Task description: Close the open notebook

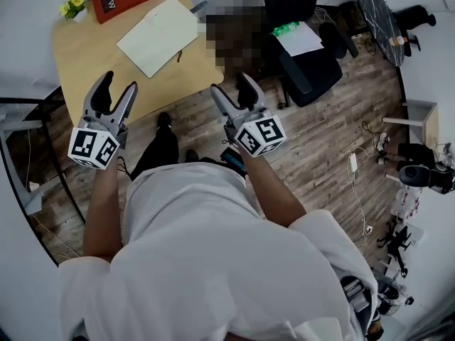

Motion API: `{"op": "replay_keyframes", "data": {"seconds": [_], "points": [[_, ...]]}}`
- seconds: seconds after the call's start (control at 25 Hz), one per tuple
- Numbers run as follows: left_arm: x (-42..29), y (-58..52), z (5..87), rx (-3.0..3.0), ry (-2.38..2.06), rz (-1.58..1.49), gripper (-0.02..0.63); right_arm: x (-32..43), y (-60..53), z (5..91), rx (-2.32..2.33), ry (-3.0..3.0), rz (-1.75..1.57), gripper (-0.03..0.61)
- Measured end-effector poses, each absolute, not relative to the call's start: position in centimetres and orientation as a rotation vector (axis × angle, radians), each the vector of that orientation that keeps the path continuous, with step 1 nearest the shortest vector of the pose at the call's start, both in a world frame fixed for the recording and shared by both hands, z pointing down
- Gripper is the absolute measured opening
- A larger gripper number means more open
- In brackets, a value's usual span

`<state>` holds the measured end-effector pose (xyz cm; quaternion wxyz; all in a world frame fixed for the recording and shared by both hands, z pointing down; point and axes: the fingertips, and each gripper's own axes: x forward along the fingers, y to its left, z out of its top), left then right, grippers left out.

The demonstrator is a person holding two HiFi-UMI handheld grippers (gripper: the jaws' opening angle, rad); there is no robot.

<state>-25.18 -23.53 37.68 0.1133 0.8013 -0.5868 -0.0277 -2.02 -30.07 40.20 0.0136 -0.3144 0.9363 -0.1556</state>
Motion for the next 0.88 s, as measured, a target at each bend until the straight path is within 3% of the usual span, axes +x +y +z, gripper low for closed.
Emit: {"op": "replay_keyframes", "data": {"seconds": [0.36, 0.88], "points": [[-31.0, -33.1, 37.2, 2.405, -1.594, -0.062, 0.264, -6.2, -37.1, 40.3, -1.083, 2.867, -0.582, 0.331], [-34.4, -40.2, 42.4, 2.458, -1.123, 0.086, 0.258, -12.0, -38.9, 45.6, -0.879, 2.595, -1.204, 0.330]]}}
